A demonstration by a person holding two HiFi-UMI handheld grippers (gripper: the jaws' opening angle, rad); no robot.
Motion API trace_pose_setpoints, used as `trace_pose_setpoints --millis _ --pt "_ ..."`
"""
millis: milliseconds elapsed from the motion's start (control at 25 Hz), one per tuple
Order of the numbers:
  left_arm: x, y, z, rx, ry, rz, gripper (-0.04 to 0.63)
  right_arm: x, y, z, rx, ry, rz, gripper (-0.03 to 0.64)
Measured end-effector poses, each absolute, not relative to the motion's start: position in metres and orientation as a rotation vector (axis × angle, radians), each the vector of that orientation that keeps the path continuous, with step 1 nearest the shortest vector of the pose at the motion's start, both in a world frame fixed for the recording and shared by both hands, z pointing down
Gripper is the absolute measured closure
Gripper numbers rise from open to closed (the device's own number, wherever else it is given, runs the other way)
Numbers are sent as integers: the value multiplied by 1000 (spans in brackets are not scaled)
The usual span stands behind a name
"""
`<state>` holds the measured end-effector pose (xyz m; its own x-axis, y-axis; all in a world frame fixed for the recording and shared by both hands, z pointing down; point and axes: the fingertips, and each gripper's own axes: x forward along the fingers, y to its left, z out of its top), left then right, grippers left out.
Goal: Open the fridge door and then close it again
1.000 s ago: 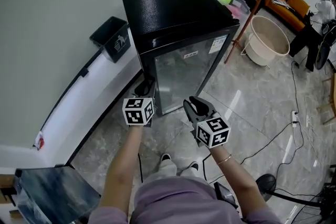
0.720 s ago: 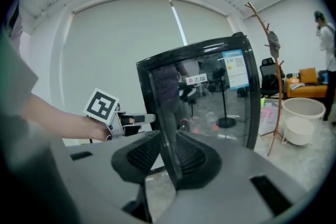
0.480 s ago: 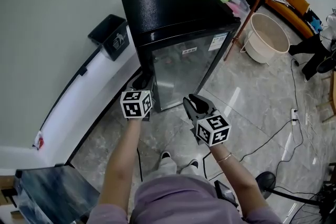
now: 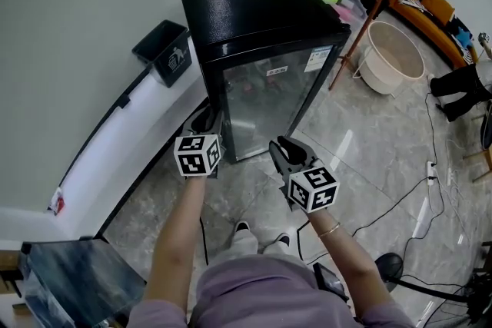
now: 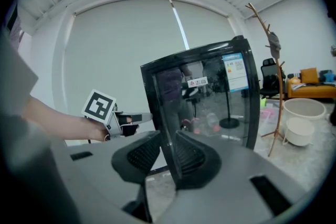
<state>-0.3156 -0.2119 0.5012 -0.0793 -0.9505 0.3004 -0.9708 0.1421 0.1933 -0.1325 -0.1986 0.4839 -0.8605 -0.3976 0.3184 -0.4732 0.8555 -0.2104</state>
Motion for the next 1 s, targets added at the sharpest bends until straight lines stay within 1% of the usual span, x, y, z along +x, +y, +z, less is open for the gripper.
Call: trace_pose_setpoints --millis 200,640,1000 --pt "-304 -194 490 1852 -2093 55 503 -124 -191 481 660 -2776 417 525" --pt "-257 -150 488 1852 -2089 66 549 -89 -181 464 697 -2799 396 535" --pt "-233 -124 484 1854 -2100 74 584 -74 -171 456 702 -2815 382 568"
